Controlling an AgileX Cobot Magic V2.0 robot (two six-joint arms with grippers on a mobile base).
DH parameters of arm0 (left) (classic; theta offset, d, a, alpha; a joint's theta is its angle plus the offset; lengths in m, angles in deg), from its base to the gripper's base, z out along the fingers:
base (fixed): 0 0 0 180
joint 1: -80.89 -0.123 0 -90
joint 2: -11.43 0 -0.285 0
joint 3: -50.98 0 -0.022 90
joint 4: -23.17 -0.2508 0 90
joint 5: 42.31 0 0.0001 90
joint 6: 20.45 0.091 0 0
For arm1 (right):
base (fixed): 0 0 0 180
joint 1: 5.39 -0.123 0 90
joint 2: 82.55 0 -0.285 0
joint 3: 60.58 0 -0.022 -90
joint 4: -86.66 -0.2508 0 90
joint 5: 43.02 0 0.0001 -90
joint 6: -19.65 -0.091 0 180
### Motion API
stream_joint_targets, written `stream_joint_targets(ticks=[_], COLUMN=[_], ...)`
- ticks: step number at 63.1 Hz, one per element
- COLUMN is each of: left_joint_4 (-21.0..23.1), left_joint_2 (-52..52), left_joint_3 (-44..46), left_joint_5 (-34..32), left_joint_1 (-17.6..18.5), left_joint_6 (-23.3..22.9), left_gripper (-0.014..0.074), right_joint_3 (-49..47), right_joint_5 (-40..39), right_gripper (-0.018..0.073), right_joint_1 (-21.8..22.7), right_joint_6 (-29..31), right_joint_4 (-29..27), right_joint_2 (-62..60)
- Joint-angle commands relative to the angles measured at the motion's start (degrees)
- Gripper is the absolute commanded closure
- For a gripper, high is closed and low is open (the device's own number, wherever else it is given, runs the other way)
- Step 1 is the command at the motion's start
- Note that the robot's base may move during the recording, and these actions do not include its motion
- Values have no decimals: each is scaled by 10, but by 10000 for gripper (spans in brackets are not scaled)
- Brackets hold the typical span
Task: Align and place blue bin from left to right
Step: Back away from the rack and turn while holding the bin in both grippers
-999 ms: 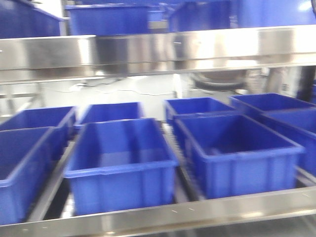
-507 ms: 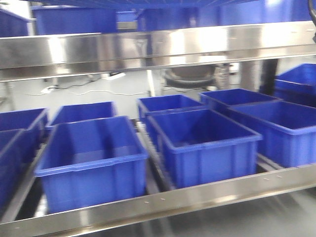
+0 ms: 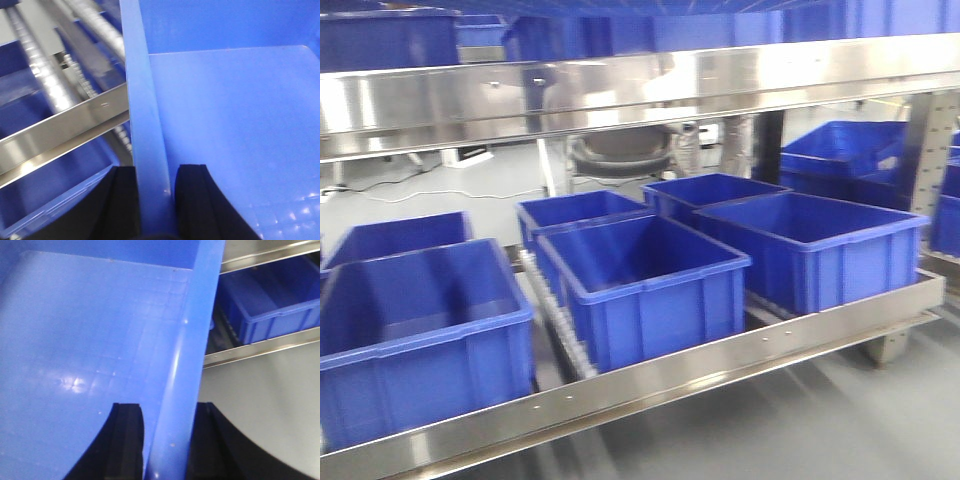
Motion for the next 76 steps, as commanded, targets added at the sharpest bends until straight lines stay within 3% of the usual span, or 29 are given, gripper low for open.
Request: stream_joint_targets(ticks=[1,76], left_joint_4=[1,-2], left_joint_2=[9,7], left_joint_3=[8,8], left_joint_5=[-78,-78], left_joint_1=[2,2], left_joint_6=[9,9], left_gripper=[615,615], right_joint_3=[-13,-13], right_joint_5=[-57,-60], right_gripper=[636,636], right_joint_1=[-2,-2], right_joint_6=[26,26], right_joint_4=[-11,-12], right_joint_2=[-15,-13])
